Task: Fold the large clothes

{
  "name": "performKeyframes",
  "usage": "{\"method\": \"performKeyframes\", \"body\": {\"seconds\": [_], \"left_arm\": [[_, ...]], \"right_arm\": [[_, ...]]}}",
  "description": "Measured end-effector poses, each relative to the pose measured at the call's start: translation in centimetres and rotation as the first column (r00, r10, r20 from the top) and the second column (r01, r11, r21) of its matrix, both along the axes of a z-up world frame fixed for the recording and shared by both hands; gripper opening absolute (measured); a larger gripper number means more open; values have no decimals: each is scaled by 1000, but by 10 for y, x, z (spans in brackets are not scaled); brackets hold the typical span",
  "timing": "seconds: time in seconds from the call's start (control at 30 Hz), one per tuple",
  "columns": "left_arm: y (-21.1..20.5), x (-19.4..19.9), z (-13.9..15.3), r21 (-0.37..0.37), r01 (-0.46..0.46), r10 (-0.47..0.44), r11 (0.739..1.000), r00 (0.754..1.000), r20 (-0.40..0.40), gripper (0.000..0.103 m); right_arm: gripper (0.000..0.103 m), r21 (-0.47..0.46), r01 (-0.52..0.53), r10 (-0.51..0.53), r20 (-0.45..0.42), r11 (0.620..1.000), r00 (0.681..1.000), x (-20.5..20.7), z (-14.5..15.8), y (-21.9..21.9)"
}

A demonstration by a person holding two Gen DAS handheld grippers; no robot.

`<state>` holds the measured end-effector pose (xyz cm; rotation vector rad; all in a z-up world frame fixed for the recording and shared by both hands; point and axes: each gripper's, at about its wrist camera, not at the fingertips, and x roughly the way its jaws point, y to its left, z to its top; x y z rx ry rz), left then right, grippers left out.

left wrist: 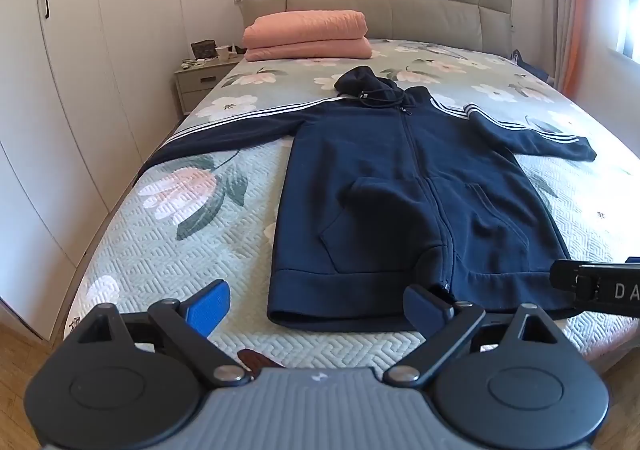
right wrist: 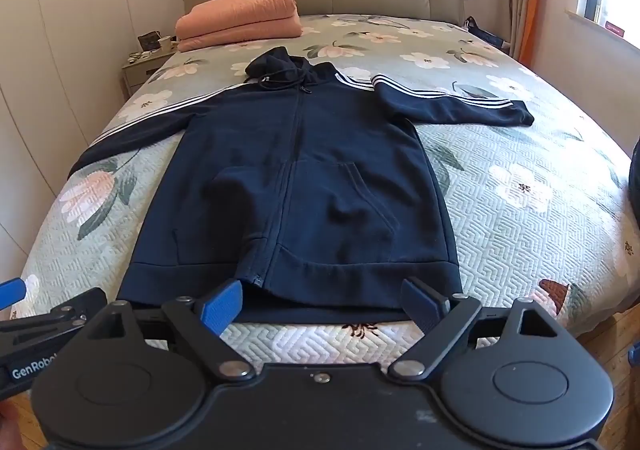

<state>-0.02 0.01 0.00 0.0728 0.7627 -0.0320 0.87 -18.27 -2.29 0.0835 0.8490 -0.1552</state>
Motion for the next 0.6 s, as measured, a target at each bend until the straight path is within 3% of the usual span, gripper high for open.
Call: {"method": "performKeyframes", "body": {"seconds": [0.17,0.33,0.6], "left_arm": [[6,-4,8,-48,27,-27,998,1000,10,97],[-5,-4,7,-20,39,-39,999,999,21,97],[6,-3,8,-41,27,-27,999,1000,10,97]], "right_arm": [[102,4,-4,4,2,1000,1000,-1,1,0],[102,15,-6,6,9,1000,1000,-2,4,-1],[102,17,-17,16,11,1000,1000,-3,6,2]]}}
